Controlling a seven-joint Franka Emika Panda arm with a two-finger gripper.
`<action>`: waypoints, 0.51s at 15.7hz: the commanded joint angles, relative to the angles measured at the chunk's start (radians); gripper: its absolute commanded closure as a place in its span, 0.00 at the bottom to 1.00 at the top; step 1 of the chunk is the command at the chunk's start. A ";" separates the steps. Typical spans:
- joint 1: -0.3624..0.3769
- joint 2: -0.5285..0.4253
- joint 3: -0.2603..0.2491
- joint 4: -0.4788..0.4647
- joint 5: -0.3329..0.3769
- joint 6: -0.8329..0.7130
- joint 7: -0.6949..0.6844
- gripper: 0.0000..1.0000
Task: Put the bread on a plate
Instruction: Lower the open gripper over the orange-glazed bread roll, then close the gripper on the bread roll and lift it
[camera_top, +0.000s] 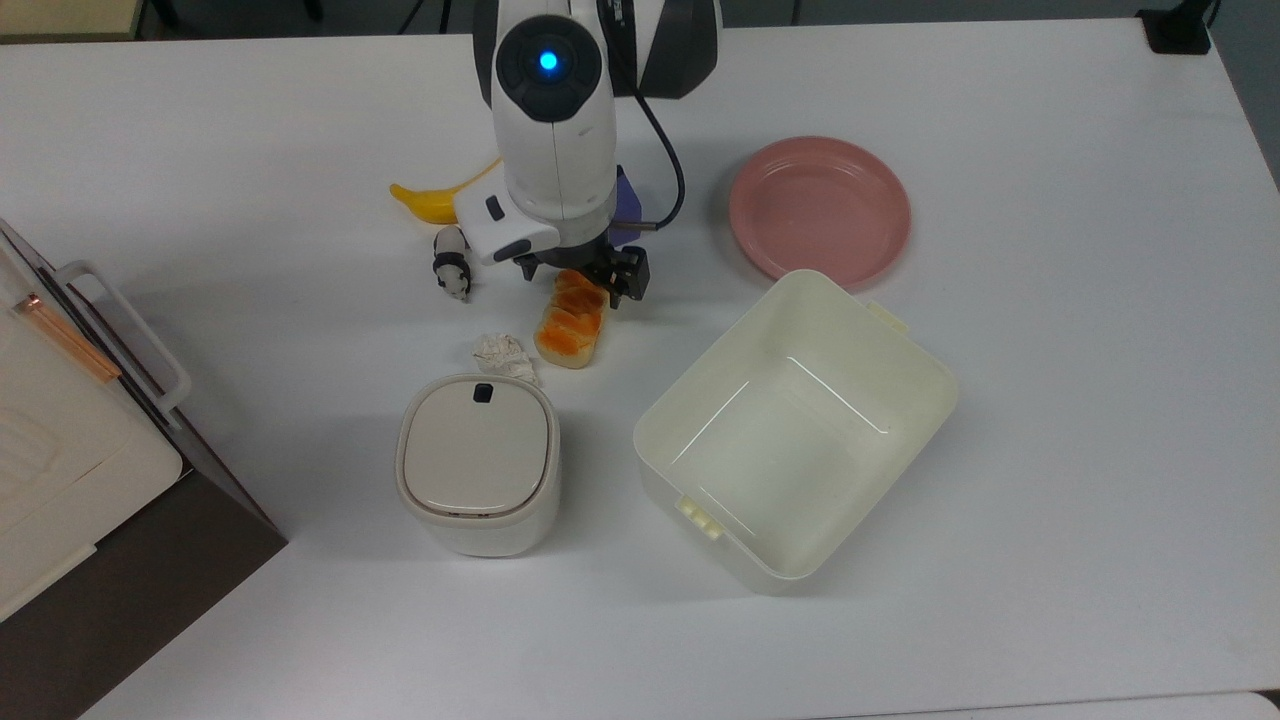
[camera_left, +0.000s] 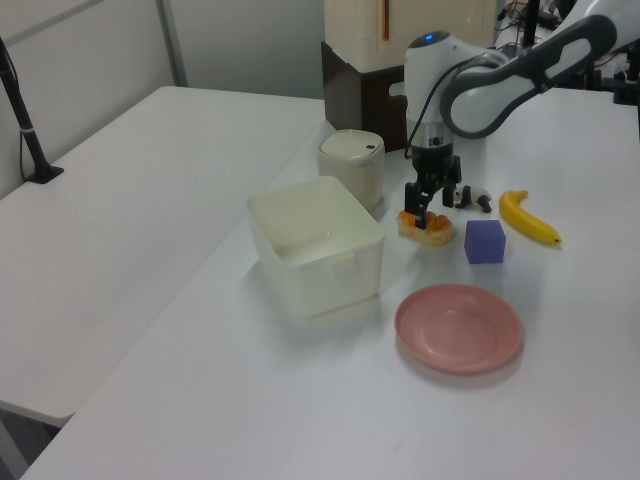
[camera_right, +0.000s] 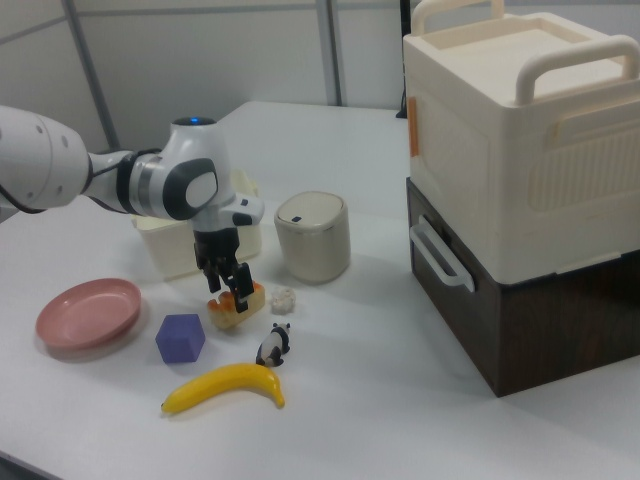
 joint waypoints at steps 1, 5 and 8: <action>0.019 0.023 -0.005 -0.006 0.008 0.047 0.029 0.00; 0.022 0.046 -0.005 -0.005 0.007 0.081 0.051 0.33; 0.022 0.046 -0.005 -0.003 0.007 0.089 0.051 0.64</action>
